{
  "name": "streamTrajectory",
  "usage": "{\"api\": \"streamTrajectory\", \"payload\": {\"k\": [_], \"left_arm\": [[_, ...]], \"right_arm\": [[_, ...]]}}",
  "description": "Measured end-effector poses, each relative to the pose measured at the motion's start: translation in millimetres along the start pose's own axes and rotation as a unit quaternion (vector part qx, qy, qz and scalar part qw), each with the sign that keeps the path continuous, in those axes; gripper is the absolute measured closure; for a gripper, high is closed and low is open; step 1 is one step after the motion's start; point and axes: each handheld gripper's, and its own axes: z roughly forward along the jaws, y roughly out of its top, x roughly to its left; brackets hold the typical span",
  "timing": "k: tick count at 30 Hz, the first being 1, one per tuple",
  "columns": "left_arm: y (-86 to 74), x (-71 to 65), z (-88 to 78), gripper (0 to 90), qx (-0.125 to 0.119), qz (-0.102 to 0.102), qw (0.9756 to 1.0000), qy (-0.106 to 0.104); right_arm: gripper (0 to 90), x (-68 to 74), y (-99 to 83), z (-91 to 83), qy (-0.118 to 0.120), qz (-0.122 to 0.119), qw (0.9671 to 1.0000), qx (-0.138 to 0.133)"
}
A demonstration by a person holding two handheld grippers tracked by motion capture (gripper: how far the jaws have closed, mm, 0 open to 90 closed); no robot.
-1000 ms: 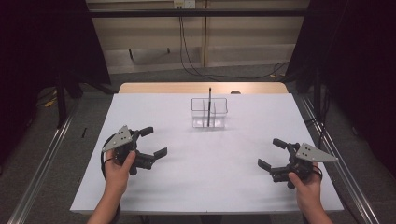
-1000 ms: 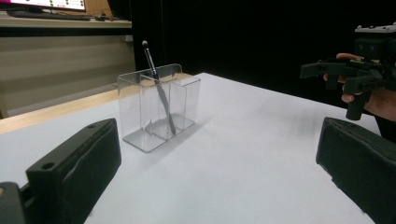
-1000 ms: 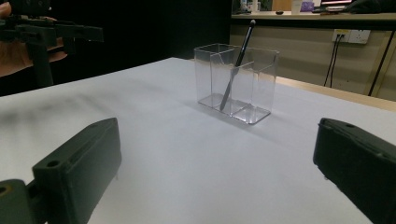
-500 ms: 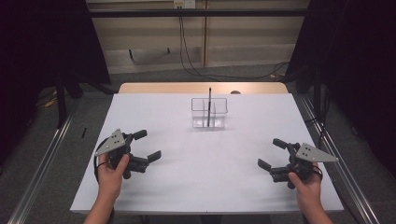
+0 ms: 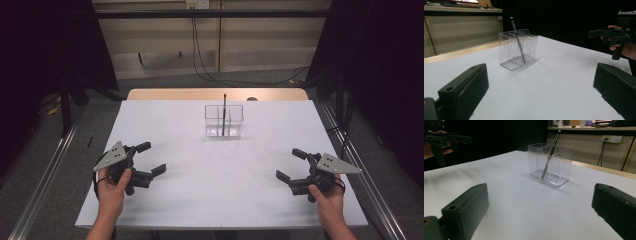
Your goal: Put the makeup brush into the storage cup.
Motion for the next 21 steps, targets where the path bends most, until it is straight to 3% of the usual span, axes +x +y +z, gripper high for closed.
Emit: {"api": "streamTrajectory", "payload": {"k": [21], "left_arm": [[-4.9, 0.3, -17.5, 0.0, 0.005, 0.005, 0.9999, 0.008]], "right_arm": [[0.7, -0.2, -0.4, 0.5, 0.001, -0.001, 1.0, 0.002]]}}
